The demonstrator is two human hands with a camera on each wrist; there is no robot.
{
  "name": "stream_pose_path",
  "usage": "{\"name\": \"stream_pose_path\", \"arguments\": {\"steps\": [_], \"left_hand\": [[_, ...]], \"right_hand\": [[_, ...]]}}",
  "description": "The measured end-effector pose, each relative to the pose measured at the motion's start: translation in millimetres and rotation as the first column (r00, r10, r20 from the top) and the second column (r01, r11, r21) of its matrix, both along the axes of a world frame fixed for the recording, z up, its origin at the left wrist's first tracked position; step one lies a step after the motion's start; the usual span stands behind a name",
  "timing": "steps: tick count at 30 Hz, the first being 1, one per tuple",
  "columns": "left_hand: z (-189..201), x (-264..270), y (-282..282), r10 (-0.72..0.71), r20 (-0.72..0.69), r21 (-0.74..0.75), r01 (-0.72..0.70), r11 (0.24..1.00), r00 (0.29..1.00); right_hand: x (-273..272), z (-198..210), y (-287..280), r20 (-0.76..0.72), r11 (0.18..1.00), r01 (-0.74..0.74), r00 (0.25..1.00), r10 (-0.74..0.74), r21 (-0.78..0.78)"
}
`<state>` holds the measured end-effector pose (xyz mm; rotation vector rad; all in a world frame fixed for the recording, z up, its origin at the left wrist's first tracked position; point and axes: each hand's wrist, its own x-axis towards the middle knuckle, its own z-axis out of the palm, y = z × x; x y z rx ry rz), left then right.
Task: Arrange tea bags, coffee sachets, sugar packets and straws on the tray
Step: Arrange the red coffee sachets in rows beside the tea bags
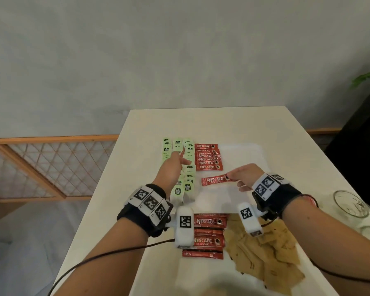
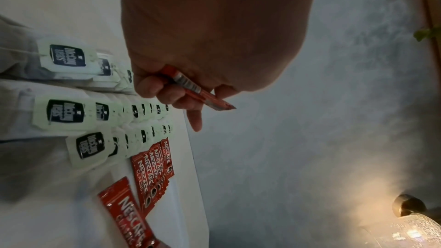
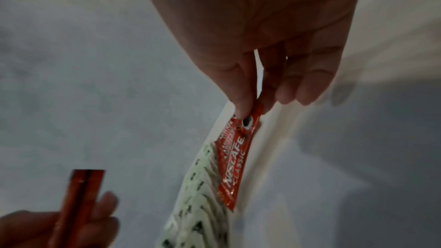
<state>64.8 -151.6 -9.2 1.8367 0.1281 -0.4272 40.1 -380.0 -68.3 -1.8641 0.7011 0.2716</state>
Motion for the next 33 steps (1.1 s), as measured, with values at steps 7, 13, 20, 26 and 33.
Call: {"name": "stream_pose_path", "arguments": {"steps": [7, 13, 20, 26, 33], "left_hand": [[-13.0, 21.8, 15.4, -0.081, 0.067, 0.017, 0.08, 0.997, 0.994], [-18.0, 28.2, 26.1, -0.099, 0.037, -0.119, 0.102, 0.988, 0.994], [-26.1, 32.8, 23.0, -0.107, 0.005, -0.16, 0.106, 0.981, 0.994], [-29.1, 25.1, 21.5, -0.195, 0.13, -0.039, 0.201, 0.979, 0.972], [-25.2, 2.6, -4.1, -0.463, 0.282, 0.256, 0.399, 0.88, 0.84]], "right_hand": [[28.6, -29.1, 5.9, -0.029, 0.98, 0.02, 0.999, -0.026, -0.197], [45.4, -33.2, 8.7, -0.019, 0.971, 0.059, 0.998, -0.065, -0.232], [56.0, -35.0, 11.4, 0.001, 0.967, 0.062, 0.998, -0.063, -0.248], [44.7, -27.6, 14.3, 0.051, 0.958, 0.102, 0.994, -0.092, -0.269], [7.6, 18.1, 40.8, 0.205, 0.98, -0.068, 0.978, 0.029, 0.189]]}}
